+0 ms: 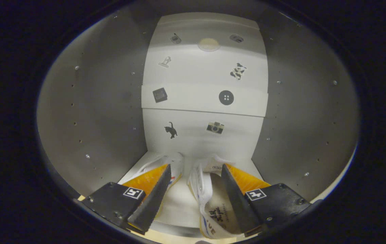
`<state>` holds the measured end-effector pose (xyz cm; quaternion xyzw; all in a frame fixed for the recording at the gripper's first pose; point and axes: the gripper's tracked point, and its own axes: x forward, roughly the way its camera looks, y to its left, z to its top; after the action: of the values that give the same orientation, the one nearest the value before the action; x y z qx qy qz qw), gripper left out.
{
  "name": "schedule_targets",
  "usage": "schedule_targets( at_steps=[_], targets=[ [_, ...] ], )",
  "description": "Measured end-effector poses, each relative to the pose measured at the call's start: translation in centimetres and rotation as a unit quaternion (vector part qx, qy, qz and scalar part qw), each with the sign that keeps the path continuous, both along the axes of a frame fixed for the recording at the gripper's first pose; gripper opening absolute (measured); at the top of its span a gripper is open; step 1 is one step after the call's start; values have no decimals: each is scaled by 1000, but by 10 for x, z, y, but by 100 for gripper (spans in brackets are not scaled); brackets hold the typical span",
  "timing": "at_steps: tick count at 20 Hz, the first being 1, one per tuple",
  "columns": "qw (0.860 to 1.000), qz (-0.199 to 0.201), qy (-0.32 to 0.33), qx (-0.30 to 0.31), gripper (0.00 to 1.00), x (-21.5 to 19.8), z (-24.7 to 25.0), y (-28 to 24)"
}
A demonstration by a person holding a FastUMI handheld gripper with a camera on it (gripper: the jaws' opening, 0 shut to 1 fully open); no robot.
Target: Open the shoe cabinet door, grab the shoes and put them into the shoe cabinet, then close the shoe cabinet door.
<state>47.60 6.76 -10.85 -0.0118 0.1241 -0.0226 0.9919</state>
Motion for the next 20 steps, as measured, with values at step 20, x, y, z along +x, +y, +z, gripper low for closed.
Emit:
schedule_targets(
  at_steps=[20],
  targets=[
    [992,-53,-114,-1,99,-354,89,13]
  ],
)
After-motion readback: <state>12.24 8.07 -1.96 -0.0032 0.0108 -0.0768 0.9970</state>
